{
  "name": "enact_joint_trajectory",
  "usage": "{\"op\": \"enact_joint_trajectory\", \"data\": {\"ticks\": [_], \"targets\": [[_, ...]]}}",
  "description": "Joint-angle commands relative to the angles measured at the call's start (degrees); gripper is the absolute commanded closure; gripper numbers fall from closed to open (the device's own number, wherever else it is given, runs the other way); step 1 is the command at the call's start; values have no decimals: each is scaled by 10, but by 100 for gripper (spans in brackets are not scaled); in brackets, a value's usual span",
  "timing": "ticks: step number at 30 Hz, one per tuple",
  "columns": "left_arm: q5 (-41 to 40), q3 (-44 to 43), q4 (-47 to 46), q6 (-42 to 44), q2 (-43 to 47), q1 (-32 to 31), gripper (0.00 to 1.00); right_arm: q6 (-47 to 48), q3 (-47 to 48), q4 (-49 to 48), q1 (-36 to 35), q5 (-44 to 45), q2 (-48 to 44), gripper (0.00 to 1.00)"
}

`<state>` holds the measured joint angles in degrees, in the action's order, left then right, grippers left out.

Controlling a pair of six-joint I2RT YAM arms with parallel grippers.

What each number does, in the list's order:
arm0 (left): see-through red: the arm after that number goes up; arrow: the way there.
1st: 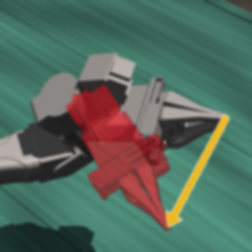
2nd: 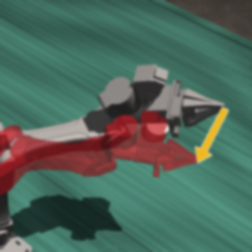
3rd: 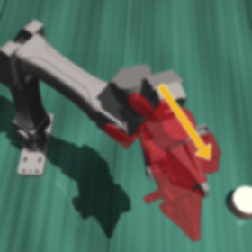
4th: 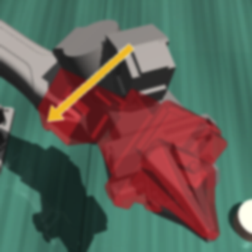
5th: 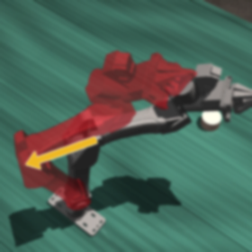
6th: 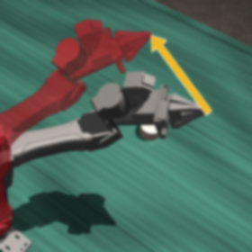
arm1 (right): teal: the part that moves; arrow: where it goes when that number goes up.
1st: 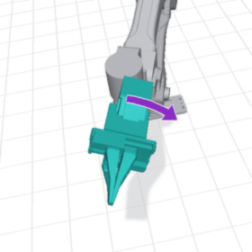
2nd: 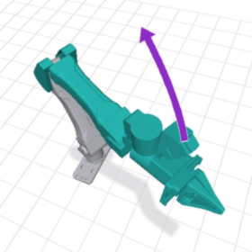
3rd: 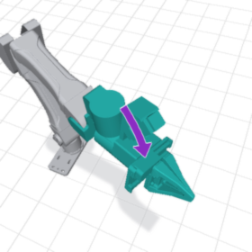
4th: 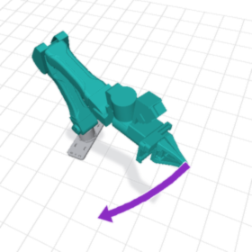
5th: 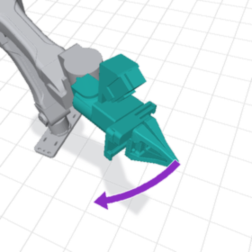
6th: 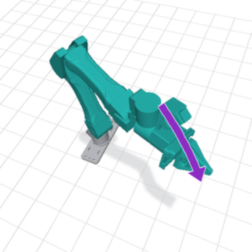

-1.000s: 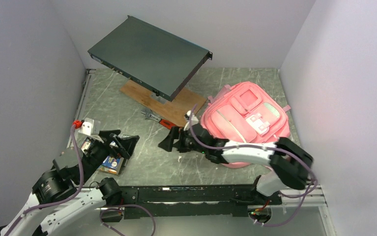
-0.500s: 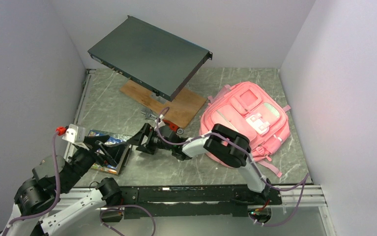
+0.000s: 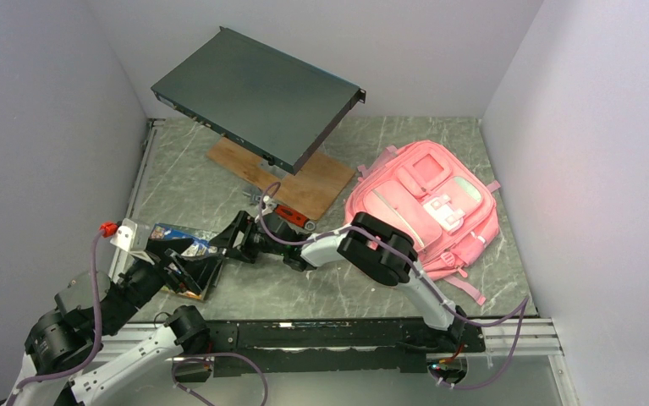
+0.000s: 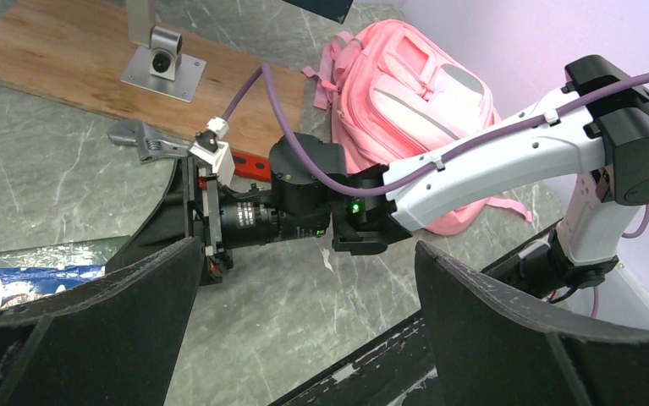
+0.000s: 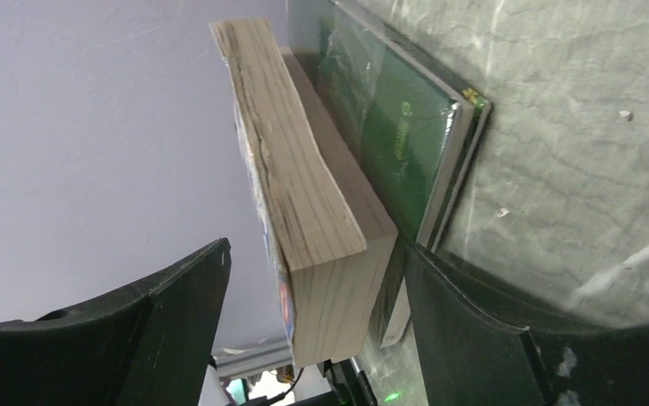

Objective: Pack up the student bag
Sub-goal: Pick up the book from the center of the board.

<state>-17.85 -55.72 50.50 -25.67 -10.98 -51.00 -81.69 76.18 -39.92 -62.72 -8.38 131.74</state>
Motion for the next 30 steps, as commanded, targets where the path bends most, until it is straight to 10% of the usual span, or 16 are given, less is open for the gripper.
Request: {"op": "enact_joint_trajectory", "data": {"ticks": [1, 17, 24, 30], "targets": [[7, -6, -8, 2, 11, 2, 0, -10, 31, -7, 1, -11, 13, 26], [6, 7, -15, -10, 5, 3, 0, -27, 31, -42, 2, -28, 25, 52], [-15, 9, 0, -19, -7, 2, 0, -9, -4, -81, 12, -47, -6, 100], [-38, 23, 13, -22, -33, 2, 0, -3, -81, -82, 24, -77, -109, 100]]}}
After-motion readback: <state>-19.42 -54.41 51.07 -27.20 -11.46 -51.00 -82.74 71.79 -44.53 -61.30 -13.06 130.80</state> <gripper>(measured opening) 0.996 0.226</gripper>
